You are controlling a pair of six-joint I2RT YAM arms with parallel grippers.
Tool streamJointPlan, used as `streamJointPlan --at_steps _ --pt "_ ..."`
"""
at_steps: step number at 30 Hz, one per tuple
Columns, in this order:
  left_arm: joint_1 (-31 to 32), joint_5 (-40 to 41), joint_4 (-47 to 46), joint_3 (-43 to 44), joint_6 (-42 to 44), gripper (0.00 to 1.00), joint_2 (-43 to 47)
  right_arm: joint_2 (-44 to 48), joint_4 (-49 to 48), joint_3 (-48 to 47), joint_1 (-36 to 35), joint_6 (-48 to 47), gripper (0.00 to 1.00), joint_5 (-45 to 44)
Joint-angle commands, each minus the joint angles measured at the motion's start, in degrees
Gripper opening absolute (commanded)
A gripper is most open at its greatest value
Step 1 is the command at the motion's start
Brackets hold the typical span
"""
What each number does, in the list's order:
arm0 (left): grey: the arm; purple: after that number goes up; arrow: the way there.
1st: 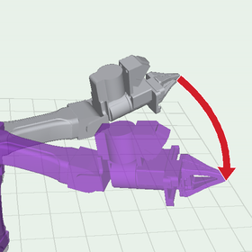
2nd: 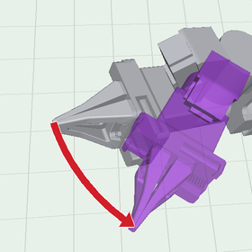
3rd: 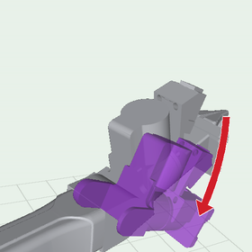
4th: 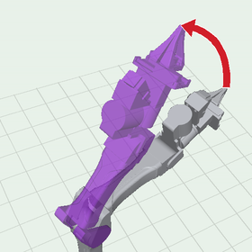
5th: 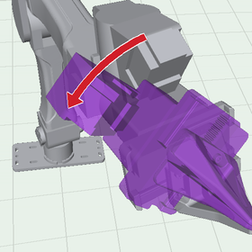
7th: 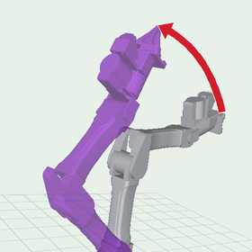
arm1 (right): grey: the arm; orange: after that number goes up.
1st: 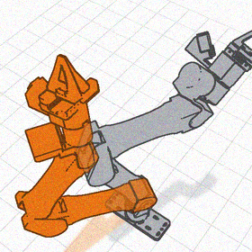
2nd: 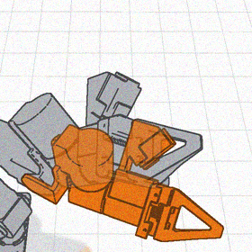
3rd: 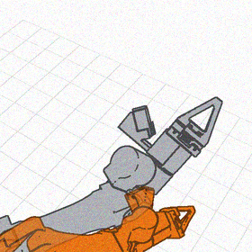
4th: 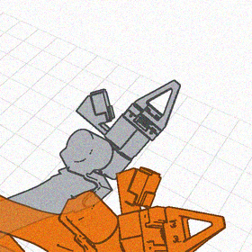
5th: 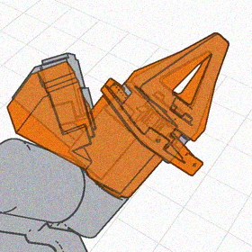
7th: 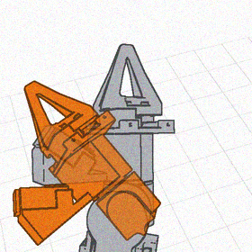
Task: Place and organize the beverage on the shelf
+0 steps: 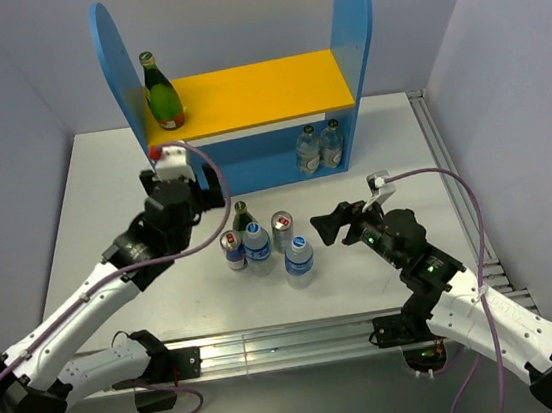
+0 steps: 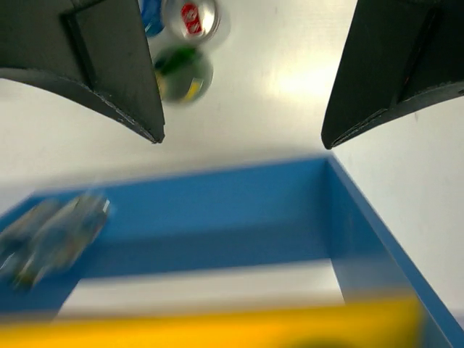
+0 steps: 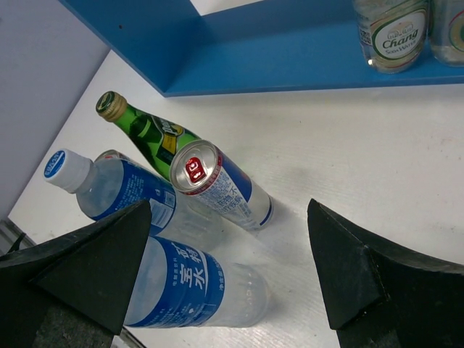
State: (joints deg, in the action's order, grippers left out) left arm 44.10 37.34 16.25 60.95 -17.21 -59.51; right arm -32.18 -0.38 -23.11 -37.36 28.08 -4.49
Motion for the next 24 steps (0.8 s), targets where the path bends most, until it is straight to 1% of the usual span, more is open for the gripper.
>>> streamJointPlan --at_steps 1,3,8,18,24 --pt "1.16 -3.76 -7.17 -9.86 -5.37 0.96 2.72 -0.42 -1.55 -0.44 -0.25 0.05 0.95 -0.96" --pt "1.6 -4.91 -9.74 -14.34 -6.25 0.96 4.13 -0.95 -1.55 -0.44 -0.25 0.14 0.95 -0.96" --pt "2.05 -7.28 -13.79 -17.96 -6.87 0.96 3.0 -1.74 -1.38 -0.79 -0.34 0.05 0.95 -1.57" --pt "3.62 -10.8 -15.72 -17.97 -7.48 0.95 -1.57 -2.36 -1.38 -0.97 -0.34 -0.04 0.95 -2.1" --pt "6.87 -8.43 -14.23 -17.0 -8.19 0.95 -3.07 -2.53 -1.55 -0.79 -0.25 -0.04 0.95 -2.1"
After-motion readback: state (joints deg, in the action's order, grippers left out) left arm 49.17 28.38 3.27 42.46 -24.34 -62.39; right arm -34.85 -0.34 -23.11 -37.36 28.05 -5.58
